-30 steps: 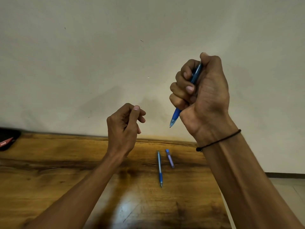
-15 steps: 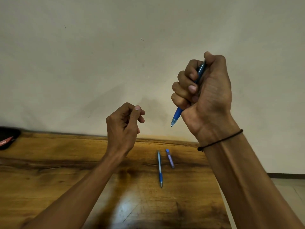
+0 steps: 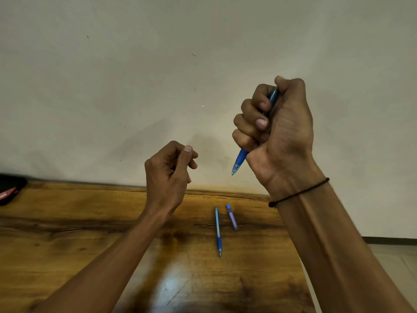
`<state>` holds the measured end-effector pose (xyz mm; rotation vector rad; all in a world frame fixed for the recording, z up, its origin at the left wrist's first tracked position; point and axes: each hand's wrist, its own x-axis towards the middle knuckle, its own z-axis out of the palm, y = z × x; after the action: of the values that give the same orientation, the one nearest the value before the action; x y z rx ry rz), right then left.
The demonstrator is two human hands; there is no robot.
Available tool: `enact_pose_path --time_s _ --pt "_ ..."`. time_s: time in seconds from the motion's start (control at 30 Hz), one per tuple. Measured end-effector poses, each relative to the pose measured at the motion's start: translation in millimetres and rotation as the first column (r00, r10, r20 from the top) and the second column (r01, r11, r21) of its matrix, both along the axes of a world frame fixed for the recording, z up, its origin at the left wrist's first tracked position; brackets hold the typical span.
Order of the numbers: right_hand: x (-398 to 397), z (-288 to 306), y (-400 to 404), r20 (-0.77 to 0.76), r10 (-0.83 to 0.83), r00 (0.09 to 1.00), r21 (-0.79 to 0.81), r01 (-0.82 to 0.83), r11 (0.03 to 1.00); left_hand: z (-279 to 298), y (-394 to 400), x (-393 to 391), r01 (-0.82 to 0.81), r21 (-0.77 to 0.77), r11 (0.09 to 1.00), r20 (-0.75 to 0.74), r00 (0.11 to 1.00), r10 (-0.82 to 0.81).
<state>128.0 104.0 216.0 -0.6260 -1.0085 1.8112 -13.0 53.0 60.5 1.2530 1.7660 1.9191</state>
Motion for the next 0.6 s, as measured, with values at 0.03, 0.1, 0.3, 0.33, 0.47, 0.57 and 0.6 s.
enact_pose_path --time_s 0.03,0.1,0.3,0.33,0.47,0.57,0.6 --pt "0.1 -0.1 0.1 0.001 -0.001 1.0 -0.002 0.001 1.0 0.3 0.0 0.1 0.001 0.0 1.0 0.003 1.0 -0.001" --pt "0.1 -0.4 0.4 0.0 -0.004 1.0 -0.005 0.004 1.0 0.6 -0.6 0.5 0.002 0.002 1.0 0.006 1.0 -0.002" --pt "1.5 -0.1 1.5 -0.015 -0.014 1.0 -0.014 0.014 1.0 -1.0 -0.6 0.8 0.004 0.0 1.0 0.007 1.0 -0.004" --pt "1.8 -0.1 1.4 -0.014 -0.015 1.0 -0.015 0.015 1.0 -1.1 -0.7 0.8 0.005 0.002 1.0 0.006 1.0 -0.005" --pt "1.9 -0.2 1.6 -0.013 -0.013 1.0 -0.013 0.013 1.0 -1.6 -1.0 0.5 0.008 0.011 1.0 -0.003 1.0 -0.008" --pt "1.8 -0.2 1.5 -0.016 -0.008 1.0 -0.01 0.008 1.0 -1.2 -0.5 0.3 0.011 0.013 1.0 -0.002 1.0 -0.011" --pt "1.6 -0.2 1.5 -0.016 -0.008 1.0 -0.009 0.008 1.0 -1.1 -0.3 0.2 0.012 0.013 1.0 0.0 1.0 -0.012"
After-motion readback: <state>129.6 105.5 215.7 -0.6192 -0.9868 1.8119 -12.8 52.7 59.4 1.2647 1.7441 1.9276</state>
